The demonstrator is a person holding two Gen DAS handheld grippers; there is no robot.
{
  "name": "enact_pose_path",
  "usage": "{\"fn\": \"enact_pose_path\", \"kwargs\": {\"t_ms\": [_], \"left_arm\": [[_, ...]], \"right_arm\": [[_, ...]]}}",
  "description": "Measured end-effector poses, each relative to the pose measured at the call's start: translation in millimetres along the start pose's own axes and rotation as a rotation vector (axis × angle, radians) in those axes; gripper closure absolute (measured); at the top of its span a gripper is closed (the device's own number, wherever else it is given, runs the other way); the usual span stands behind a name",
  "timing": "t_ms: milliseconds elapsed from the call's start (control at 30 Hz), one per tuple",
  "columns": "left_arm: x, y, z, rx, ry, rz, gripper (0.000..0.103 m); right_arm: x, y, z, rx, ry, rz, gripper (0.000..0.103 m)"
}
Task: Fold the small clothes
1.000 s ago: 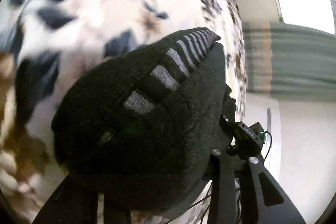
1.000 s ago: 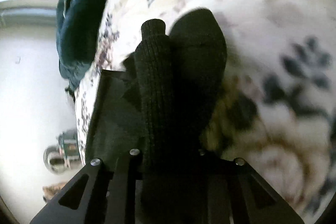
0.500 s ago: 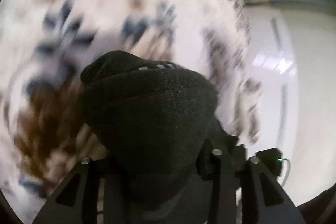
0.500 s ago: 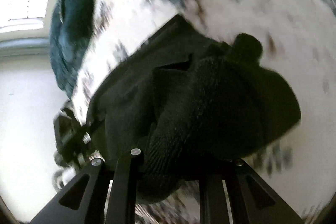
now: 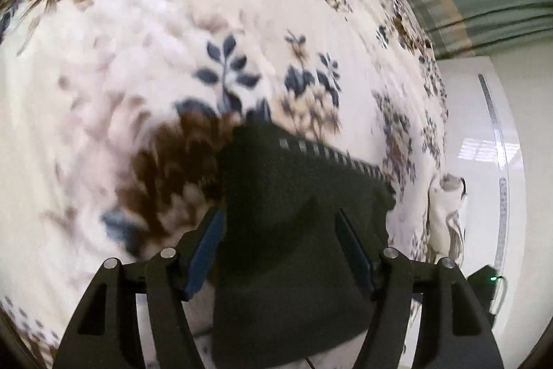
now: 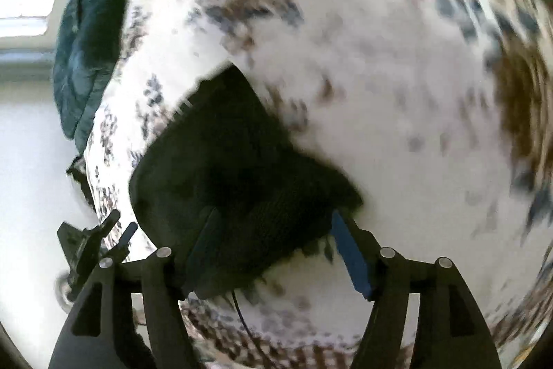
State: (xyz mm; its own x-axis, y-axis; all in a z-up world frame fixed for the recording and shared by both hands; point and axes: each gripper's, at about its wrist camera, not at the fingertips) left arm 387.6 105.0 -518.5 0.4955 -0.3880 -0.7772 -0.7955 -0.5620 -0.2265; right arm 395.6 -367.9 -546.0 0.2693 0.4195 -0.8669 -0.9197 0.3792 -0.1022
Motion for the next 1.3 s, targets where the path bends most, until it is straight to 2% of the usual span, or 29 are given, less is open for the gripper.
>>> {"fn": "enact_pose_path", "kwargs": {"t_ms": [67,133,200,267,300,333,367,533,667,767,867,967,1033,1067,1100,1133,1167,1200,1267,1300], "left_arm": [[22,-13,0,0.007,-0.005,-0.014,0.038],[45,-22,-7,0.047,-0.029,-0.023,0.042],[51,-23,-8,0.091,-0.063,-0.024,0.073],[51,-20,-5,0.109,-0.074,-0.03,0.076],[49,-20,-4,0.107,-0.076,-0.035,0.081],[47,-19,-2,0.099,-0.074,-0.041,0.082],[43,-18,1,0.091,-0.066,-0.044,0.084],[25,-17,-3,0.092,-0.043,-0.053,0.087],[27,-23,-10,0.117,-0.052,-0.039,0.087],[39,-32,-4,0.095,-0.057,-0.028,0.088],[61,-40,9,0.034,-0.048,0.005,0.088],[72,-44,16,-0.019,-0.024,0.028,0.086],[69,-46,16,-0.027,-0.012,0.034,0.079],[66,-47,16,-0.031,-0.005,0.036,0.07],[61,-47,17,-0.034,-0.007,0.036,0.053],[55,-47,16,-0.035,-0.01,0.031,0.044],[44,-45,16,-0.035,0.011,0.011,0.039],[32,-41,16,-0.039,0.023,-0.005,0.039],[14,-30,17,-0.036,0.016,-0.018,0.039],[6,-24,17,-0.023,0.0,-0.024,0.039]], "right_arm": [[10,-27,25,-0.104,-0.019,-0.026,0.033],[32,-51,52,-0.209,-0.033,-0.044,0.033],[67,-72,77,-0.298,-0.022,-0.027,0.033],[103,-82,92,-0.36,0.011,0.018,0.033],[116,-81,94,-0.388,0.027,0.044,0.042],[126,-80,97,-0.405,0.029,0.058,0.056],[131,-80,98,-0.406,0.038,0.052,0.099],[96,-84,99,-0.357,0.061,-0.09,0.1],[75,-88,124,-0.401,0.051,-0.143,0.1],[80,-103,135,-0.425,0.074,-0.16,0.1],[110,-118,130,-0.413,0.134,-0.119,0.1],[146,-118,125,-0.421,0.191,-0.061,0.1],[158,-117,119,-0.41,0.191,-0.027,0.1],[160,-117,116,-0.403,0.173,0.001,0.099],[161,-118,113,-0.379,0.153,0.035,0.095],[157,-119,107,-0.34,0.121,0.058,0.091],[148,-122,98,-0.282,0.064,0.09,0.079],[142,-122,92,-0.255,0.04,0.103,0.063],[116,-122,72,-0.18,0.015,0.117,0.053],[105,-119,63,-0.156,0.001,0.125,0.053]]}}
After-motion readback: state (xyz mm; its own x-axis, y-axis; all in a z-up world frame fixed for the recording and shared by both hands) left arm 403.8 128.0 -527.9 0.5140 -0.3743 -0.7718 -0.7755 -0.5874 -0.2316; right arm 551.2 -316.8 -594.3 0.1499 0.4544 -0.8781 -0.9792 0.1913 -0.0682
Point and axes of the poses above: each gripper's, at about its wrist camera, not at the fingertips, and x roughly the way its jaws point, z to its left, y to its underside, and after that the axes turned 9 degrees about -z, right-handed
